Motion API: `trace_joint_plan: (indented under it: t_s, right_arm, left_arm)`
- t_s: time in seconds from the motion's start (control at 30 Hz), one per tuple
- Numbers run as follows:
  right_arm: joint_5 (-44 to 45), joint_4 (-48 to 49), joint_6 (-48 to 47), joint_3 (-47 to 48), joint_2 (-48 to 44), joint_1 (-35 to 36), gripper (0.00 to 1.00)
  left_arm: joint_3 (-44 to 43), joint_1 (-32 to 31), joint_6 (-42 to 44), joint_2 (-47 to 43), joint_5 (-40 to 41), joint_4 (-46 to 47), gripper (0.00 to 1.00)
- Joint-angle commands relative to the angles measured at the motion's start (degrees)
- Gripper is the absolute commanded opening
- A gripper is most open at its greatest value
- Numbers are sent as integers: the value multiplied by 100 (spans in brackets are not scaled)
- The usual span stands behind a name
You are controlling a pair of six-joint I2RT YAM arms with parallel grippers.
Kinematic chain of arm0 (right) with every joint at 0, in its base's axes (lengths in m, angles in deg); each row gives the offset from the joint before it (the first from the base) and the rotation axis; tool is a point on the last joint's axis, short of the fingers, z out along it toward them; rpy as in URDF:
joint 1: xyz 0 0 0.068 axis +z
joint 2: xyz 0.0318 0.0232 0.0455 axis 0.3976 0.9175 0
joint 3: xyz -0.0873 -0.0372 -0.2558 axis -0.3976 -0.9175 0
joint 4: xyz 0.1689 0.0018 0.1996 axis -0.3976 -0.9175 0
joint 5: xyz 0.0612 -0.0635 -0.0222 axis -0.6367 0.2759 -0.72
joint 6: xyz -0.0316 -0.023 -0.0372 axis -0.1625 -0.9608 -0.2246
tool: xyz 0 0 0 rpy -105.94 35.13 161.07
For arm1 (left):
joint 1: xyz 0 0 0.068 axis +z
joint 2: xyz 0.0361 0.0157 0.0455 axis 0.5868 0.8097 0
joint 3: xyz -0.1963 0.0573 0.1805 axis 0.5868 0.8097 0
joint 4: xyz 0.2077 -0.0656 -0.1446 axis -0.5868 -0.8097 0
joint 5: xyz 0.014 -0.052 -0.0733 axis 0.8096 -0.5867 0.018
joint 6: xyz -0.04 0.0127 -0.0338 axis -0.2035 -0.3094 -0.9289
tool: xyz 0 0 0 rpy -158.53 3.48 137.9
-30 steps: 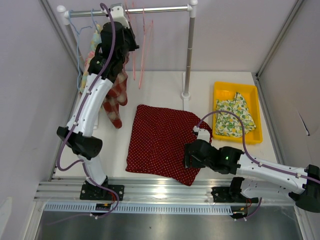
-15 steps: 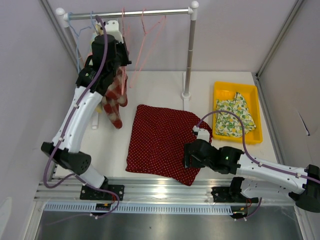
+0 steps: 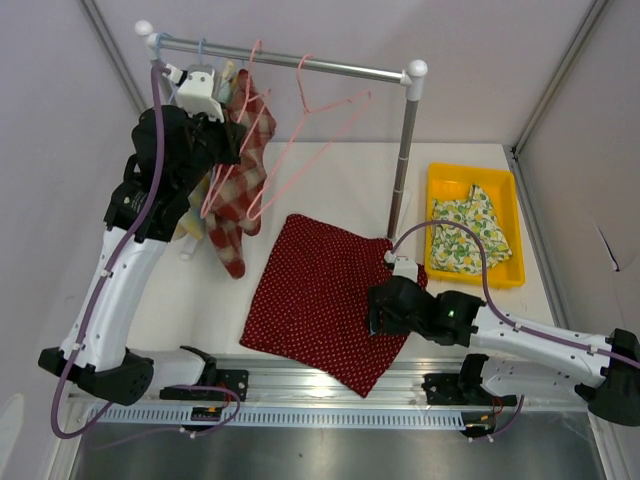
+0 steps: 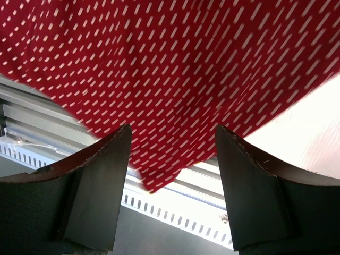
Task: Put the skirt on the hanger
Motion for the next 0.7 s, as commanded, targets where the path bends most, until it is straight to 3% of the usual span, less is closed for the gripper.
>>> trace_joint_plan:
  t_s: [0.0,0.2,0.33,0.47,0.67]
  right_arm:
    - [-62,166,-212,68,9,-103,69]
    - [-79,87,-388,33,-8,-392,70]
    - [-676,464,-932,-116,79,-1742,69]
    - [-1309,1061,-1494,-108,448,-2544,68]
    - [-1477,1422,-1777,436,1370,-2775,69]
  left_arm:
    - [111,24,242,-143,-298,115,0]
    - [-11,86,-65,85,-368,598,0]
    - [-206,156,-241,305,-377,790,0]
    - [-22,401,-381,200,-763,1362,0]
    - [84,701,-593,235,-1220,2004,0]
